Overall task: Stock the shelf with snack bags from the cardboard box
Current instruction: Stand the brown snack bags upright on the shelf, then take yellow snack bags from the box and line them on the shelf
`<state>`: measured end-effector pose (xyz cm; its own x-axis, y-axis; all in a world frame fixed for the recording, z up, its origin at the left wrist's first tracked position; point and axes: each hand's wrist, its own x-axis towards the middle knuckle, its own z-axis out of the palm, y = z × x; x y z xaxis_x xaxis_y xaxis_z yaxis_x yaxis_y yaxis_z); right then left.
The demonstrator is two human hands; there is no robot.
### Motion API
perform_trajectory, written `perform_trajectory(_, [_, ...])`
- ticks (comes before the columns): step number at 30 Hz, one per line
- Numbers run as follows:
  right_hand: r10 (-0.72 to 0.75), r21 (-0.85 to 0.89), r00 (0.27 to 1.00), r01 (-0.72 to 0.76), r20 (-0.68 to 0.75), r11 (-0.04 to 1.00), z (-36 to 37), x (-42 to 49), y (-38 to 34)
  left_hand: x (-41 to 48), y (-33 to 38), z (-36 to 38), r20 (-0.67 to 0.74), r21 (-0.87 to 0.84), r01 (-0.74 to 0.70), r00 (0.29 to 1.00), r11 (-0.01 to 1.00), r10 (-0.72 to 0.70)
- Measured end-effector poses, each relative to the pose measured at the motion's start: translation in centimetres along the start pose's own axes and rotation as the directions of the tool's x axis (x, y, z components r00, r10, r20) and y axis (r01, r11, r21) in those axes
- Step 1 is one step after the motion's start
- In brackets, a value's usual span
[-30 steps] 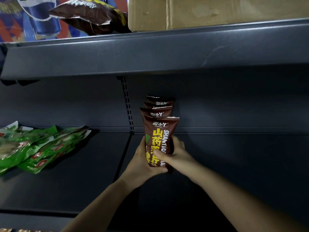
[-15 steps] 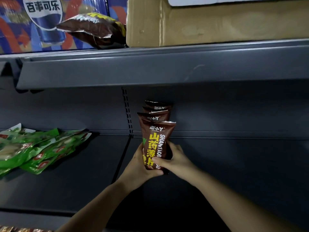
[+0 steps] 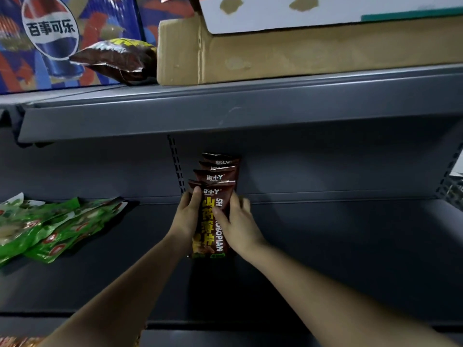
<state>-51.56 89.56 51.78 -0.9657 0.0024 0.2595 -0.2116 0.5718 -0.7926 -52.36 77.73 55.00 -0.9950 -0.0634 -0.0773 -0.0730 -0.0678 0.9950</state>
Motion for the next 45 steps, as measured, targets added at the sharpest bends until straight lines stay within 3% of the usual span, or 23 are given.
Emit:
perform_trajectory(9, [0.087, 0.039, 0.996, -0.089, 0.035, 0.995, -2.0, -1.1, -0.3, -2.7, -0.8, -0.4, -0.12, 0.213, -0.104, 0.984, 0.971, 0.131])
perform_trajectory(17, [0.165, 0.017, 0.983, -0.166, 0.075, 0.986, -7.9, -4.4, -0.1, -8.4, -2.4, 1.8, -0.261, 0.48, -0.23, 0.884, 0.847, 0.388])
perform_trajectory(20, [0.208, 0.069, 0.974, -0.215, 0.095, 0.974, -9.9, -6.8, 1.0, -11.0, -3.7, 4.1, -0.244, 0.522, -0.234, 0.88, 0.82, 0.407])
perform_trajectory(29, [0.232, 0.168, 0.968, -0.245, 0.093, 0.955, -17.0, -16.1, 5.2, -20.8, -8.9, 16.1, -0.048, 0.52, -0.425, 0.851, 0.741, 0.522])
perform_trajectory(33, [0.219, 0.135, 0.974, -0.225, 0.061, 0.965, -19.6, -21.1, 8.2, -24.4, -12.7, 20.4, 0.048, 0.486, -0.416, 0.891, 0.768, 0.452])
perform_trajectory(38, [0.319, 0.056, 0.94, -0.328, 0.123, 0.943, -22.3, -26.8, 14.0, -28.6, -18.1, 24.4, 0.128, 0.543, -0.368, 0.924, 0.754, 0.36])
perform_trajectory(42, [0.429, -0.05, 0.891, -0.426, 0.151, 0.903, -24.0, -30.3, 19.2, -30.9, -22.4, 26.4, 0.206, 0.648, -0.251, 0.967, 0.719, 0.151])
perform_trajectory(45, [0.564, -0.222, 0.803, -0.524, 0.193, 0.822, -24.9, -32.9, 23.3, -31.8, -25.5, 27.3, 0.246, 0.714, -0.106, 0.963, 0.692, -0.106])
